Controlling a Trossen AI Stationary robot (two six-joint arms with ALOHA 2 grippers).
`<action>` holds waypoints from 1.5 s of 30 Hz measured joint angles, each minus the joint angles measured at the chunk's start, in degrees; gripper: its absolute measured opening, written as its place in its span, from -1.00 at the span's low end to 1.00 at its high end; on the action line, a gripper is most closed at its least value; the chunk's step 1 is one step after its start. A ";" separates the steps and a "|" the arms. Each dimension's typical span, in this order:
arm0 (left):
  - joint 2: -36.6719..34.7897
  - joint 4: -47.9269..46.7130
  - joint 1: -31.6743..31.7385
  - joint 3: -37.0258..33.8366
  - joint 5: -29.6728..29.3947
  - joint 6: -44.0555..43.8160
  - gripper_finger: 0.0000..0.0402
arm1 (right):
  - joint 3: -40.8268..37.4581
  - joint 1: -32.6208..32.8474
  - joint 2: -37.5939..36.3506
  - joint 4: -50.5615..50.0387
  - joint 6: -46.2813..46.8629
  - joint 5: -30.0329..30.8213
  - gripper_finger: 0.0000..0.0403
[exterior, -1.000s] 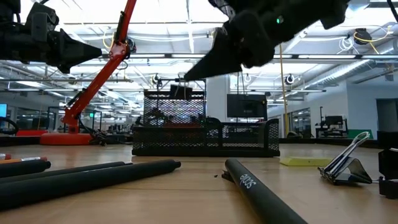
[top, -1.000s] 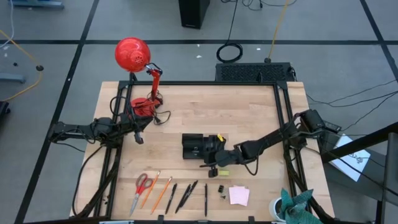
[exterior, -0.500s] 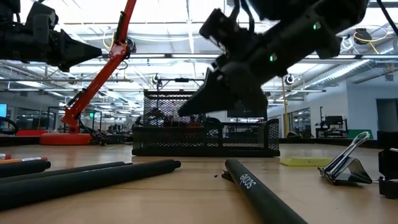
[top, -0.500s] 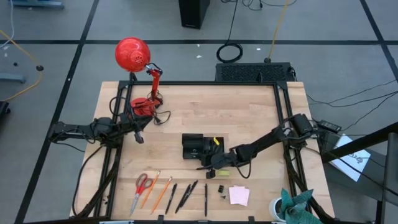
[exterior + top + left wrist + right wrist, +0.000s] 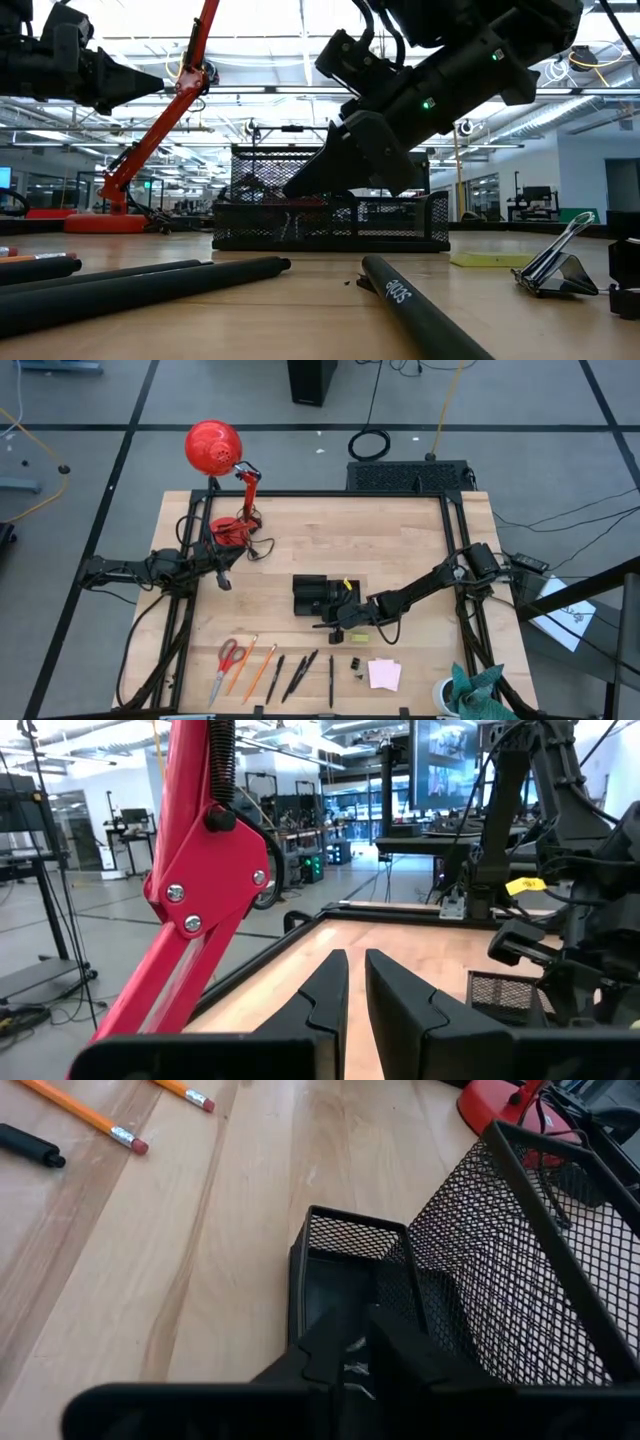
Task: Pick and place office supplies into organizer
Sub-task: Put the top binder clip into the desk organizer
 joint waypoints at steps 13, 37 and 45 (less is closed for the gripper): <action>0.00 -0.04 0.00 0.00 0.00 0.70 -0.77 | -0.02 2.52 -6.51 -2.41 -1.62 -0.13 -0.53; -0.02 -0.24 -0.02 -0.02 0.00 1.04 -0.77 | -6.10 17.02 -13.47 -19.57 -9.58 -13.96 -0.42; -0.01 -0.66 0.00 -0.02 0.00 1.02 -0.77 | -6.10 19.95 -13.49 -21.08 -6.60 -16.72 -0.42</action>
